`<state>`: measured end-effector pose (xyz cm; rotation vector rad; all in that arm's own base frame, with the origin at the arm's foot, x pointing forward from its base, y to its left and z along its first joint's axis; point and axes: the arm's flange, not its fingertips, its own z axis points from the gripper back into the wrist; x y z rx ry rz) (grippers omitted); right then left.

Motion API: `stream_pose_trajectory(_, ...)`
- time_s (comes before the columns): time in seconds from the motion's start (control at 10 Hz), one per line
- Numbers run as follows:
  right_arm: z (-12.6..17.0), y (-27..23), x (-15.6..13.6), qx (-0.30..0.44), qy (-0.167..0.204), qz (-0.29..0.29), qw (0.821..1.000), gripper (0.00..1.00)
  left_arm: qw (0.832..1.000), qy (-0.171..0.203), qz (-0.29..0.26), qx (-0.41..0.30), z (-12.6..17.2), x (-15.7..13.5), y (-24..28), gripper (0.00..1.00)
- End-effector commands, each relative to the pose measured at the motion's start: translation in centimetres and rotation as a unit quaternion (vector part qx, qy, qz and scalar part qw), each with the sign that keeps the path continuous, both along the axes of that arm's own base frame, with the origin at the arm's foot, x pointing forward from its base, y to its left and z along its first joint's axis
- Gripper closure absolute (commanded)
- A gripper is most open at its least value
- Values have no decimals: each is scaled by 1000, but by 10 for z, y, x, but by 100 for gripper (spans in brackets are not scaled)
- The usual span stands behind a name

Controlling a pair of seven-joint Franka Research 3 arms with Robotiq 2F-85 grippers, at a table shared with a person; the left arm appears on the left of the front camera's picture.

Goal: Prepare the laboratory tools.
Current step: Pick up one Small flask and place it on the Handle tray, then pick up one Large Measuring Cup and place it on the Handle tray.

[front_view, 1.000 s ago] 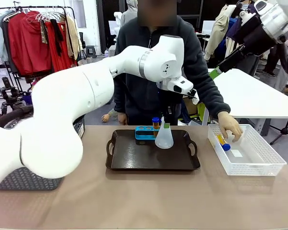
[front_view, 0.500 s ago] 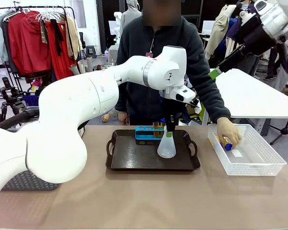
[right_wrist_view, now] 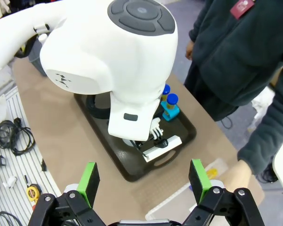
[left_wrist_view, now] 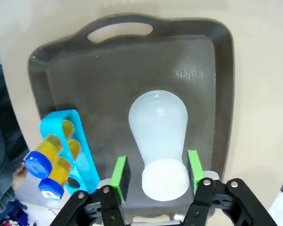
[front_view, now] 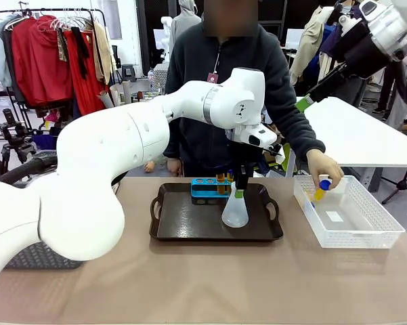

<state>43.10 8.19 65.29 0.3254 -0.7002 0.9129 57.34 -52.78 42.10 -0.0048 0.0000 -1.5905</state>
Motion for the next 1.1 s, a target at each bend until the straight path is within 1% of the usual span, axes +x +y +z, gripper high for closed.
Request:
stream_pose_trajectory(0.0,1,-1,0,4,0,2,1000,0,1000,-11,-2,-6,24,27,-27,0)
stream_pose_trajectory(0.1,1,-1,0,4,0,2,1000,0,1000,-23,-1,-10,35,26,-19,0)
stream_pose_trajectory(0.4,1,-1,0,4,0,2,1000,0,998,-46,29,-21,66,-3,5,0)
stream_pose_trajectory(0.6,1,-1,0,4,0,2,1000,0,996,-58,70,-19,85,-29,37,0)
stream_pose_trajectory(0.7,1,-1,0,4,0,2,1000,0,994,-64,86,-12,90,-40,51,0)
stream_pose_trajectory(0.8,1,-1,0,4,0,2,1000,0,992,-54,109,0,94,-57,62,0)
stream_pose_trajectory(1.0,1,-1,0,4,0,2,1000,0,989,-45,143,13,103,-78,99,0)
